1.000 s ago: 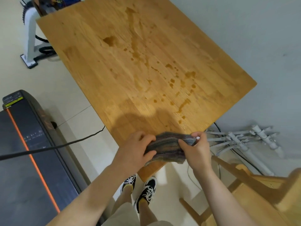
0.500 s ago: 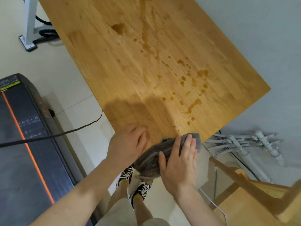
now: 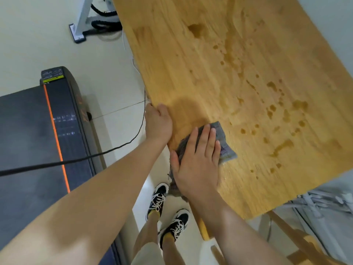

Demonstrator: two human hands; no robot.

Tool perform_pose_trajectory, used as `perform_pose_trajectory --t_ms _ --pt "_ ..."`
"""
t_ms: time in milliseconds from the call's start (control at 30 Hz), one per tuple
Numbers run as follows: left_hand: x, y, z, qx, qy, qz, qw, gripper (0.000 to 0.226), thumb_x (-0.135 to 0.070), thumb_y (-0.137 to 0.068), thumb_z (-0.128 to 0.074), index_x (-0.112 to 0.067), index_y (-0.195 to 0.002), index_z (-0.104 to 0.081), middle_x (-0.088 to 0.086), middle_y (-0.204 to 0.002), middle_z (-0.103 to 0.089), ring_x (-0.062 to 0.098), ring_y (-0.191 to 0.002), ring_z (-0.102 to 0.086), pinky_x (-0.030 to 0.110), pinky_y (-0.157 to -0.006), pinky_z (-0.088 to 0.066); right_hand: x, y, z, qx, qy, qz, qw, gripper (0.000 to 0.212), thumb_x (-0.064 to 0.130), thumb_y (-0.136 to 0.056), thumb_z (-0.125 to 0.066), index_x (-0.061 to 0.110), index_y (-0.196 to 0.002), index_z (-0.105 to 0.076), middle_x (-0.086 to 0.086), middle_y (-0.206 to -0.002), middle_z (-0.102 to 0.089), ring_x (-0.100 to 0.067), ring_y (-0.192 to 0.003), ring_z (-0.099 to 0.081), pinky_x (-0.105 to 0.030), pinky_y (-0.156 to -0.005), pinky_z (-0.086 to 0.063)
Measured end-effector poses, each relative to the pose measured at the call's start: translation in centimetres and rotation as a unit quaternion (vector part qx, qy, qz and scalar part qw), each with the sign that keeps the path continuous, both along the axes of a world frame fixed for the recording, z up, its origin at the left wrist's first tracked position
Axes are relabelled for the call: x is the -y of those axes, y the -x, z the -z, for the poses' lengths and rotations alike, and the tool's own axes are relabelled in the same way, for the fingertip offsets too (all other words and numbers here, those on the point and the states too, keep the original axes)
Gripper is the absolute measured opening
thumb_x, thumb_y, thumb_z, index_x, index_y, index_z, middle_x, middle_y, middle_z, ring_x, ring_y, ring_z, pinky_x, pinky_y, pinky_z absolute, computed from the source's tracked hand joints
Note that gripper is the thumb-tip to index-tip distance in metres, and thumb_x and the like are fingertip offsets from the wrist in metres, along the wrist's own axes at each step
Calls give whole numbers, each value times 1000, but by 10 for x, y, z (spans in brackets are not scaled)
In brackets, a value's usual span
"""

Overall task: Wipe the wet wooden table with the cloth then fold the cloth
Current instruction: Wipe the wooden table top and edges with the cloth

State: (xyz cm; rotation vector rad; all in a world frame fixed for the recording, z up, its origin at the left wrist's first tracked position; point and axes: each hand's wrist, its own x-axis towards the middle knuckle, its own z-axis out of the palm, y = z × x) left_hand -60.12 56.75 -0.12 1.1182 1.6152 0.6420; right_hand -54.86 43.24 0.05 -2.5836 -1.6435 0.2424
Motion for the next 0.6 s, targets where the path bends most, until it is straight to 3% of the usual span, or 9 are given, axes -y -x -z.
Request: perform_pose_trajectory --t_ms 100,200,333,467,600 --pt "-10 17 -4 52 106 99 988 46 -51 -99 -25 -18 -130 -36 -1 -118 -54 20 -105 -57 44 -88 -52 -35 -2 1 2 -16 -22 1000 79 56 -94 -24 1 -151 -22 -25 -159 -13 -36 -149 -6 -47 -120 -2" --pt "-29 31 -4 70 180 123 973 44 -47 -98 -36 -17 -129 -44 1 -117 -61 18 -100 -62 45 -89 -54 -60 -4 0 -3 -21 -23 1000 77 55 -95 -21 4 -153 -19 -21 -161 -9 -32 -150 -2 -48 -121 -4" --pt "-58 31 -3 38 154 118 980 46 -50 -93 -38 -17 -124 -49 0 -110 -63 16 -97 -62 38 -85 -54 -95 -6 1 2 -10 -5 1000 75 52 -96 -19 4 -153 -17 -20 -161 -6 -32 -150 0 -48 -121 -4" --pt "-107 26 -2 75 139 66 985 45 -46 -96 -33 -14 -123 -50 3 -110 -64 18 -94 -63 36 -77 -57 -139 -7 0 4 -6 21 1000 73 51 -97 -16 5 -153 -15 -20 -161 -6 -32 -150 -1 -48 -121 -6" --pt "-155 26 7 73 105 50 991 48 -50 -94 -33 -14 -121 -51 1 -107 -63 18 -95 -62 44 -85 -55 -183 -7 3 -8 -17 15 1000 69 48 -99 -18 7 -154 -15 -16 -162 -7 -29 -150 0 -47 -121 -5"
